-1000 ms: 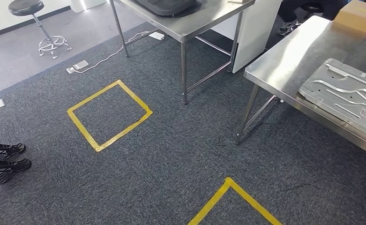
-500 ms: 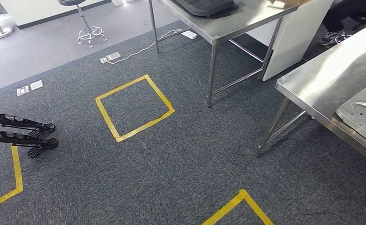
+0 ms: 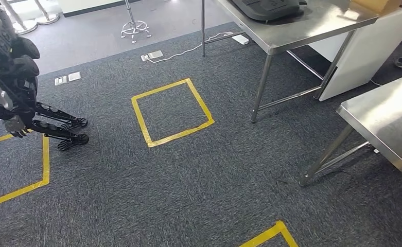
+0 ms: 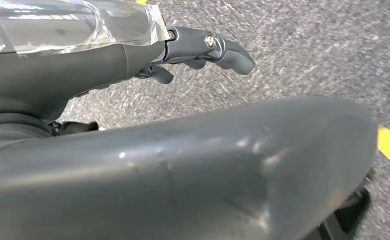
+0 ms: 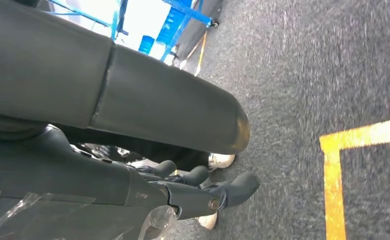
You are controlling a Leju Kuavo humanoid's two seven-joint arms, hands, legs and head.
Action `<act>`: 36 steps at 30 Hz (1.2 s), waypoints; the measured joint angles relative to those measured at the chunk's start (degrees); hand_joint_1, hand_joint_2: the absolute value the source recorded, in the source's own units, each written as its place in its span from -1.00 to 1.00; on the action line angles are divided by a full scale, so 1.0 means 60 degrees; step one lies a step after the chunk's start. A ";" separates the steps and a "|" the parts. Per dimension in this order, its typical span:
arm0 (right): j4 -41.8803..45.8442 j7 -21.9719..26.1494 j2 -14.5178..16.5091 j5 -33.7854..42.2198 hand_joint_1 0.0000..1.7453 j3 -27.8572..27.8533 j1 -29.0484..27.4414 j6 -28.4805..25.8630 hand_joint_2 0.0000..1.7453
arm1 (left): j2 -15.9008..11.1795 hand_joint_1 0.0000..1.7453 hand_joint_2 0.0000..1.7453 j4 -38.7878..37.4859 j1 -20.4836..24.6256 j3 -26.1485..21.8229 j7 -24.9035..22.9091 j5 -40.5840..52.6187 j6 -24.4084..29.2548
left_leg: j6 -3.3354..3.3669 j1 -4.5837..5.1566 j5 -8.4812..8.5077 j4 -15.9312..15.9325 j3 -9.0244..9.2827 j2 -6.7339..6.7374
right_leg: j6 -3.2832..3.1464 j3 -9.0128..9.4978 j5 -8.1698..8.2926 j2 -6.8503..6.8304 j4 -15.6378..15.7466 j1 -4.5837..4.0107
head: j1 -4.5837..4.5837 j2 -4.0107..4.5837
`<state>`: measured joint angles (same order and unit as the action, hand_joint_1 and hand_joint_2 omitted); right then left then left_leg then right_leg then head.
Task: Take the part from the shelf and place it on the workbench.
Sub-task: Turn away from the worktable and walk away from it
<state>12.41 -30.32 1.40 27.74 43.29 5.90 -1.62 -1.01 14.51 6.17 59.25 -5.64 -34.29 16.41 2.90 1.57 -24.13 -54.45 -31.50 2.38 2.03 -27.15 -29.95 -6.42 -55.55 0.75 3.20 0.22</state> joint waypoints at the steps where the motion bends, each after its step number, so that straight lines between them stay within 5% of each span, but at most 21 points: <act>1: -0.0001 0.0001 -0.0003 -0.0001 -1.00 0.0004 0.0005 0.0000 -1.00 | 0.0006 -1.00 -1.00 -0.0002 -0.0017 0.0000 0.0003 -0.0002 0.0005 | 0.0009 -0.0039 0.0044 0.0096 0.0066 -0.0111 | 0.0037 -0.0015 -0.0117 0.0136 -0.0133 -0.0003 | -0.0005 0.0000; 3: -0.0003 0.0006 -0.0016 -0.0001 -1.00 0.0014 -0.0030 0.0000 -1.00 | 0.0023 -1.00 -1.00 -0.0006 -0.0025 -0.0002 0.0007 -0.0013 0.0020 | 0.0046 -0.0123 0.0125 0.0242 0.0175 -0.0325 | 0.0094 -0.0396 -0.0623 0.0644 -0.1028 -0.0008 | -0.0020 0.0000; 5: -0.0004 0.0010 -0.0027 0.0000 -1.00 0.0026 -0.0051 -0.0001 -1.00 | 0.0036 -1.00 -1.00 -0.0010 0.0007 -0.0003 0.0010 -0.0022 0.0030 | 0.0080 -0.0128 0.0128 0.0252 0.0180 -0.0557 | 0.0120 -0.1100 -0.1153 0.0965 -0.2334 -0.0012 | -0.0032 0.0000; 7: -0.0004 0.0008 -0.0036 0.0000 -1.00 0.0034 -0.0056 -0.0004 -1.00 | 0.0056 -1.00 -1.00 -0.0010 0.0007 -0.0003 0.0011 -0.0022 0.0033 | 0.0065 -0.0153 0.0112 0.0241 0.0203 -0.0822 | 0.0159 -0.1418 -0.1051 0.1019 -0.2720 0.0014 | -0.0035 0.0000; 10: -0.0004 0.0006 -0.0055 0.0000 -1.00 0.0041 -0.0069 -0.0008 -1.00 | 0.0067 -1.00 -1.00 -0.0015 -0.0026 -0.0003 0.0011 -0.0022 0.0048 | -0.0073 -0.0224 0.0022 0.0128 0.0234 -0.1216 | 0.0290 -0.0778 0.0027 0.1381 -0.1010 0.0149 | -0.0036 0.0000; 13: -0.0004 0.0005 -0.0057 -0.0002 -1.00 0.0052 -0.0066 -0.0002 -1.00 | 0.0065 -1.00 -1.00 -0.0032 -0.0022 -0.0002 0.0015 -0.0023 0.0085 | -0.0229 -0.0225 -0.0050 -0.0040 0.0101 -0.1477 | 0.0206 -0.0491 0.0309 0.1750 -0.0182 0.0208 | -0.0026 0.0000; 15: -0.0004 0.0004 -0.0057 -0.0004 -1.00 0.0056 -0.0023 0.0002 -1.00 | 0.0063 -1.00 -1.00 -0.0041 -0.0046 -0.0001 0.0017 -0.0025 0.0095 | -0.0288 -0.0258 -0.0054 -0.0071 0.0048 -0.1565 | 0.0051 -0.0487 0.0336 0.1547 -0.0181 0.0180 | -0.0004 0.0000; 17: -0.0004 0.0004 -0.0062 -0.0004 -1.00 0.0062 -0.0028 0.0004 -1.00 | 0.0065 -1.00 -1.00 -0.0049 -0.0065 0.0000 0.0025 -0.0026 0.0101 | -0.0357 -0.0268 -0.0297 -0.0524 -0.0157 -0.1246 | -0.0064 -0.0451 0.0336 0.1323 -0.0164 0.0170 | 0.0015 0.0000; 20: -0.0004 0.0001 -0.0073 -0.0006 -1.00 0.0083 -0.0076 0.0004 -1.00 | 0.0087 -1.00 -1.00 -0.0050 -0.0040 0.0001 0.0037 -0.0026 0.0107 | -0.0442 -0.0277 -0.1124 -0.2472 -0.1146 -0.0612 | -0.0167 -0.0428 0.0294 0.0950 -0.0160 0.0103 | 0.0038 0.0000; 22: -0.0004 0.0001 -0.0076 -0.0010 -1.00 0.0110 -0.0075 0.0004 -1.00 | 0.0102 -1.00 -1.00 -0.0050 -0.0050 0.0001 0.0039 -0.0026 0.0106 | -0.0415 -0.0278 -0.1213 -0.3124 -0.1511 -0.0525 | -0.0201 -0.0403 0.0257 0.0711 -0.0160 0.0056 | 0.0038 0.0000; 24: -0.0004 0.0001 -0.0077 -0.0011 -1.00 0.0128 -0.0050 0.0005 -1.00 | 0.0104 -1.00 -1.00 -0.0050 -0.0066 0.0001 0.0033 -0.0026 0.0107 | -0.0285 -0.0216 -0.0680 -0.2210 -0.1070 -0.0379 | -0.0214 -0.0341 0.0213 0.0501 -0.0154 0.0021 | 0.0037 0.0000; 26: -0.0004 0.0001 -0.0074 -0.0011 -1.00 0.0134 -0.0032 0.0006 -1.00 | 0.0102 -1.00 -1.00 -0.0050 -0.0040 0.0001 0.0026 -0.0026 0.0115 | -0.0081 -0.0042 -0.0156 -0.0766 -0.0348 0.0144 | -0.0192 -0.0265 0.0159 0.0306 -0.0143 -0.0002 | 0.0035 0.0000; 28: -0.0004 0.0003 -0.0071 -0.0011 -1.00 0.0139 -0.0026 0.0008 -1.00 | 0.0102 -1.00 -1.00 -0.0050 0.0006 0.0000 0.0025 -0.0027 0.0129 | 0.0041 0.0104 -0.0028 -0.0143 -0.0069 0.0426 | -0.0130 -0.0211 0.0108 0.0128 -0.0126 -0.0005 | 0.0034 0.0000; 30: -0.0001 0.0007 -0.0063 -0.0011 -1.00 0.0143 -0.0007 0.0010 -1.00 | 0.0102 -1.00 -1.00 -0.0055 0.0009 0.0000 0.0016 -0.0030 0.0139 | 0.0072 0.0096 0.0021 -0.0031 -0.0037 0.0194 | -0.0048 -0.0141 0.0059 -0.0014 -0.0094 0.0001 | 0.0036 0.0000; 32: 0.0001 0.0011 -0.0068 -0.0014 -1.00 0.0147 -0.0002 0.0011 -1.00 | 0.0107 -1.00 -1.00 -0.0063 -0.0018 0.0000 0.0004 -0.0032 0.0146 | 0.0096 0.0017 0.0128 0.0146 0.0080 -0.0046 | 0.0027 -0.0192 -0.0158 0.0292 -0.0368 0.0002 | 0.0031 -0.0001; 34: 0.0000 0.0015 -0.0089 -0.0015 -1.00 0.0150 -0.0040 0.0011 -1.00 | 0.0122 -1.00 -1.00 -0.0067 -0.0007 -0.0002 -0.0003 -0.0028 0.0158 | 0.0120 -0.0036 0.0180 0.0230 0.0147 -0.0277 | 0.0074 -0.0670 -0.0688 0.0822 -0.1379 0.0008 | 0.0019 -0.0003; 36: -0.0002 0.0013 -0.0100 -0.0014 -1.00 0.0151 -0.0068 0.0009 -1.00 | 0.0147 -1.00 -1.00 -0.0068 0.0018 -0.0002 -0.0004 -0.0026 0.0159 | 0.0137 -0.0056 0.0178 0.0225 0.0147 -0.0533 | 0.0111 -0.1330 -0.1118 0.1006 -0.2558 0.0017 | 0.0015 -0.0005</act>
<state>12.40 -30.24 0.80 27.65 44.19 5.49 -1.56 -0.13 14.10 6.28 59.24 -5.66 -34.45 17.37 3.73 1.24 -23.06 -53.10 -30.61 -0.82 2.70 -35.13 -36.66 -0.38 -70.90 0.85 3.29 0.19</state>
